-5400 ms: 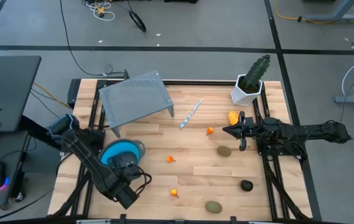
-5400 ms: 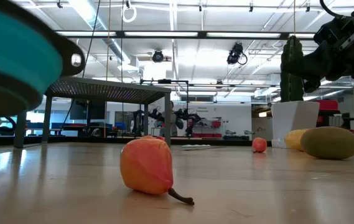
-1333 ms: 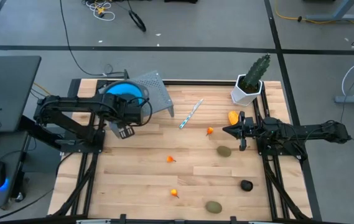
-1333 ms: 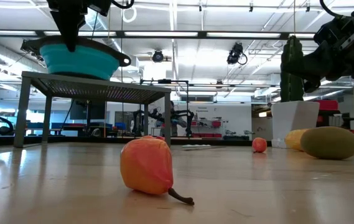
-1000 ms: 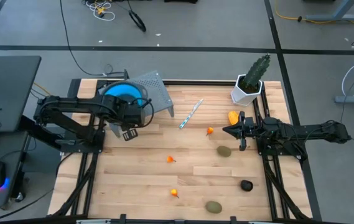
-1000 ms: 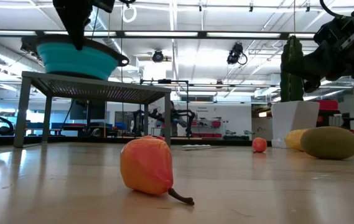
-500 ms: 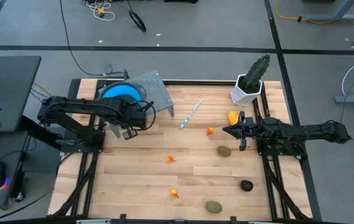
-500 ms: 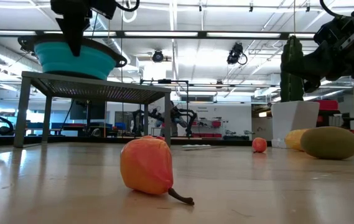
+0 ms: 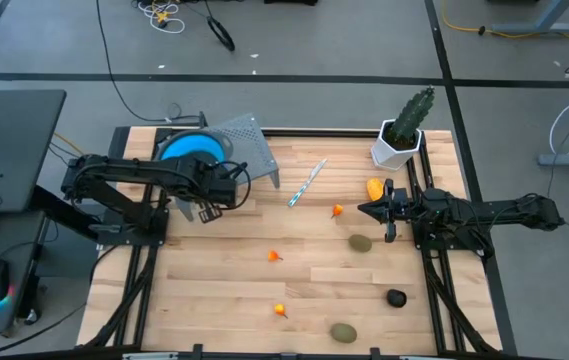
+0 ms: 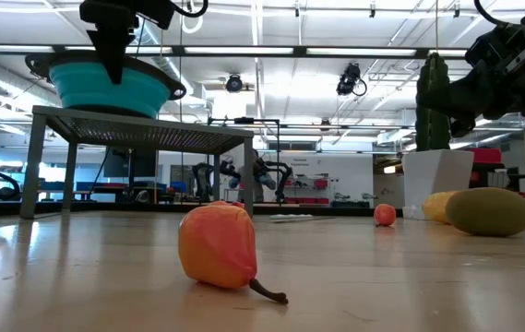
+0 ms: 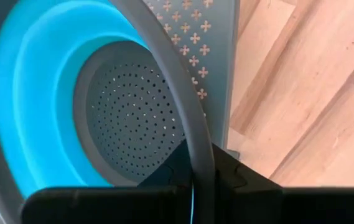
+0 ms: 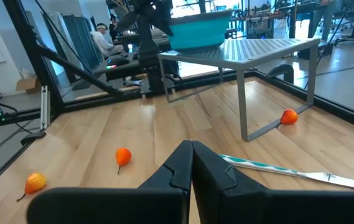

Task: Pick & Place Fruit
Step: Put the blue strainer bowl on the shelf

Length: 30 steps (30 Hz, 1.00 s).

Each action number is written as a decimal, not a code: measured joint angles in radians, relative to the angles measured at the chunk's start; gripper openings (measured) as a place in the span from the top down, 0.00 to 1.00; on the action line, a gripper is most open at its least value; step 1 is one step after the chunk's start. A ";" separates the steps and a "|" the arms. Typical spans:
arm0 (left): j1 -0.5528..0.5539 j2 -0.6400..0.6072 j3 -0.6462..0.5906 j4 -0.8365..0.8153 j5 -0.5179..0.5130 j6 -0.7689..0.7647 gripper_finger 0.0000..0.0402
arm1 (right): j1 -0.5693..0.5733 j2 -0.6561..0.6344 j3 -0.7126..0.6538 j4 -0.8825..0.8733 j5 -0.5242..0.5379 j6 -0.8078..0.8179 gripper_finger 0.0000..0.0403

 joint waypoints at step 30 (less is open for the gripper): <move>0.009 0.000 -0.001 -0.001 -0.048 -0.042 0.97 | 0.000 0.000 0.000 0.000 0.000 0.000 0.97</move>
